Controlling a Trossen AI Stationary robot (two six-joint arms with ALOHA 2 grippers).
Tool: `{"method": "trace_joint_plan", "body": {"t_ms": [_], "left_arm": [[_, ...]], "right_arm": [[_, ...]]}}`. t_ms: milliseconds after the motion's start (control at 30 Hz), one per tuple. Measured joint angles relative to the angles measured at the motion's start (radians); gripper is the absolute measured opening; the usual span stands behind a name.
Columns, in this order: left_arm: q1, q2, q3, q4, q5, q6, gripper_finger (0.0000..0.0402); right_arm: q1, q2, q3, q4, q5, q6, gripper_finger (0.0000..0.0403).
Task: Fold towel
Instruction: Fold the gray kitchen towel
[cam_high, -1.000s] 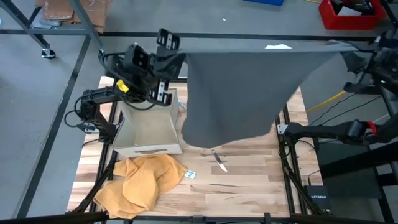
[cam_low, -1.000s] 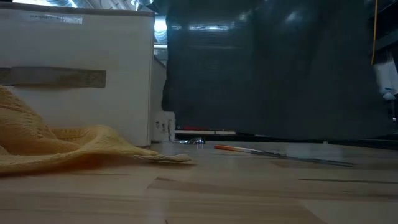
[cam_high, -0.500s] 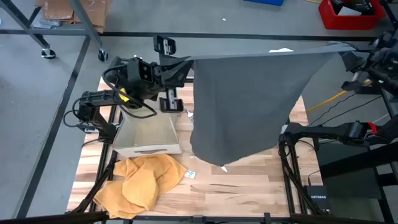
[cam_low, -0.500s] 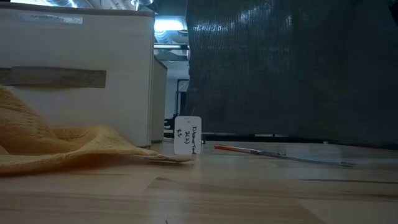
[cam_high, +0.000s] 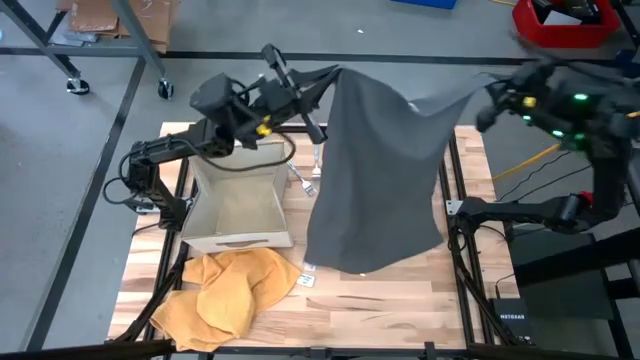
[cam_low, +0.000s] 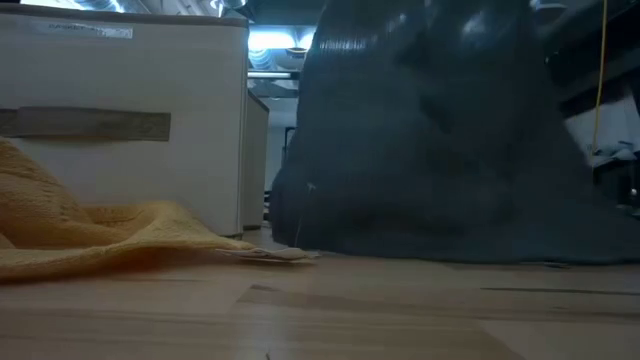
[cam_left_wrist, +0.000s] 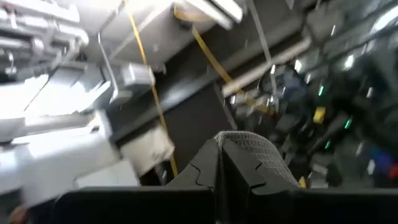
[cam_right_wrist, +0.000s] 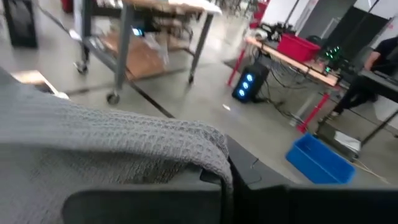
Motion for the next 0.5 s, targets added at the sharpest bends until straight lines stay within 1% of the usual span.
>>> {"method": "trace_joint_plan", "body": {"t_ms": [100, 233, 300, 400, 500], "left_arm": [[0.040, 0.000, 0.000, -0.112, -0.036, -0.026, 0.0000], [0.096, 0.002, -0.001, -0.225, -0.071, -0.047, 0.0000], [0.126, 0.002, -0.001, -0.259, -0.074, -0.070, 0.0000], [0.164, 0.002, -0.001, -0.310, -0.076, -0.123, 0.0000], [0.186, 0.002, -0.001, -0.399, -0.077, -0.188, 0.0000]], "right_arm": [[0.000, 0.003, -0.090, 0.037, 0.054, -0.027, 0.0000], [0.000, 0.011, -0.175, 0.046, 0.202, -0.087, 0.0000], [0.000, 0.012, -0.203, 0.048, 0.248, -0.098, 0.0000], [-0.001, 0.014, -0.235, 0.047, 0.252, -0.098, 0.0000], [0.000, 0.014, -0.253, 0.032, 0.250, -0.097, 0.0000]]}}
